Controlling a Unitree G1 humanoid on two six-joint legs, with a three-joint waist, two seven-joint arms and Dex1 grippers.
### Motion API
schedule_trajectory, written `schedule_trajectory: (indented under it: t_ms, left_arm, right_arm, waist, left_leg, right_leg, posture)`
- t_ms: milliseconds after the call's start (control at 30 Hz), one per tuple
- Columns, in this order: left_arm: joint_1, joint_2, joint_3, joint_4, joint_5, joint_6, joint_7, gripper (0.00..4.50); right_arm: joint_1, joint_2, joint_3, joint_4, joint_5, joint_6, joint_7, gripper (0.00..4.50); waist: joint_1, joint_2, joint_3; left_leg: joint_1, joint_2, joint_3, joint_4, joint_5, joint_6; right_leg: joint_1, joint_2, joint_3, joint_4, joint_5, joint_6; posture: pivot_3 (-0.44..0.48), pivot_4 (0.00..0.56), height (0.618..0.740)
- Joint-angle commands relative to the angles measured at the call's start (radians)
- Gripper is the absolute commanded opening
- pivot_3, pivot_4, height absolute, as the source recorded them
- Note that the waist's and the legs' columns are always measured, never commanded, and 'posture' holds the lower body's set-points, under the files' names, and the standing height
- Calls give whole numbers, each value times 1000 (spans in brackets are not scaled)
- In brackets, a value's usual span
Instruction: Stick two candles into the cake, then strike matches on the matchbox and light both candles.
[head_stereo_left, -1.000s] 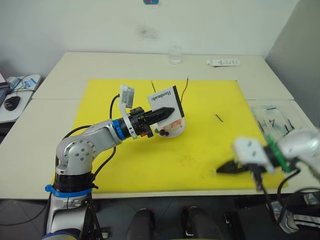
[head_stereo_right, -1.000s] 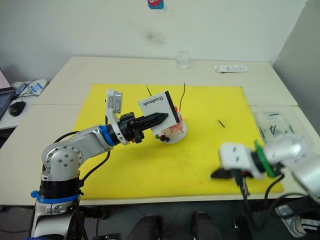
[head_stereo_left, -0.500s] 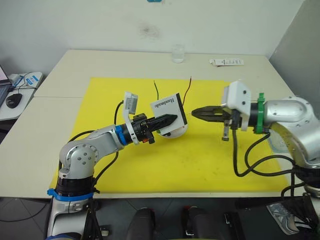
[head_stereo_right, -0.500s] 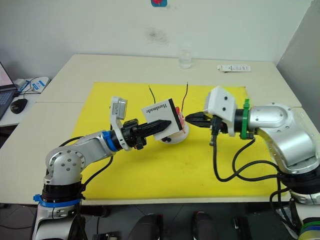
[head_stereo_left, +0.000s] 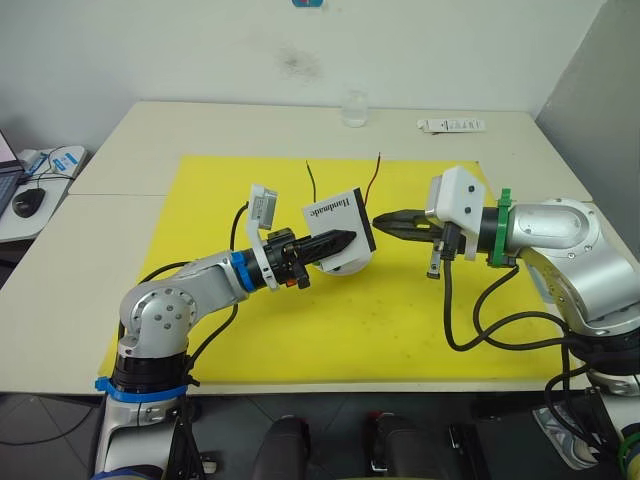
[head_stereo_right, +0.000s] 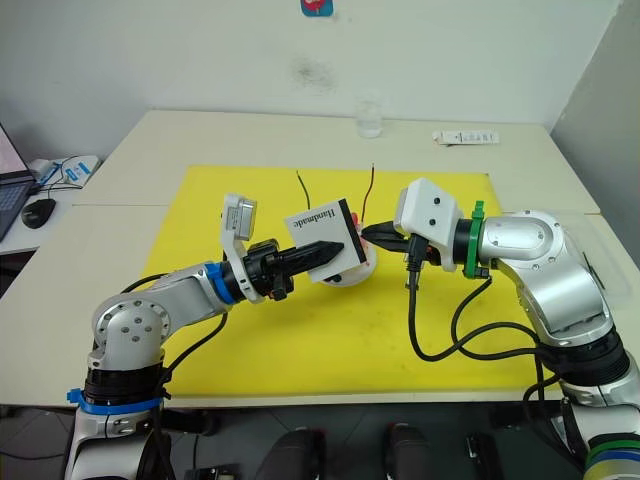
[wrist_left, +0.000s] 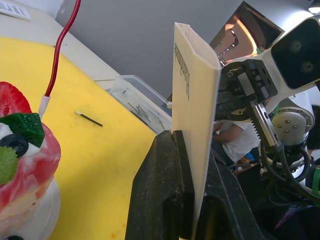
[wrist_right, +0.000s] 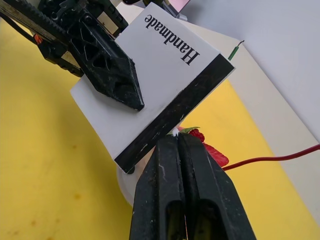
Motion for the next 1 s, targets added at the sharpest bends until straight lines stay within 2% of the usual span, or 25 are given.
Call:
schedule_trajectory:
  t_ms: [33, 333, 1000]
  left_arm:
    - [-15, 6, 18, -26, -18, -1, -3, 0]
    - [-9, 23, 6, -6, 10, -6, -17, 0]
    - [-17, 14, 8, -12, 13, -8, -24, 0]
  right_arm:
    - [-13, -1, -18, -16, 0, -22, 5, 57]
    - [-51, 18, -43, -1, 0, -50, -10, 57]
    - [-28, 51, 14, 18, -47, -80, -12, 57]
  waist:
    - [0, 0, 0]
    - [0, 0, 0]
    - [0, 0, 0]
  left_leg:
    - [0, 0, 0, 0, 0, 0]
    - [0, 0, 0, 0, 0, 0]
    - [0, 0, 0, 0, 0, 0]
  right_leg:
    - [0, 0, 0, 0, 0, 0]
    - [0, 0, 0, 0, 0, 0]
    - [0, 0, 0, 0, 0, 0]
  posture:
    - [0, 150, 740]
    - [0, 150, 740]
    - [0, 150, 740]
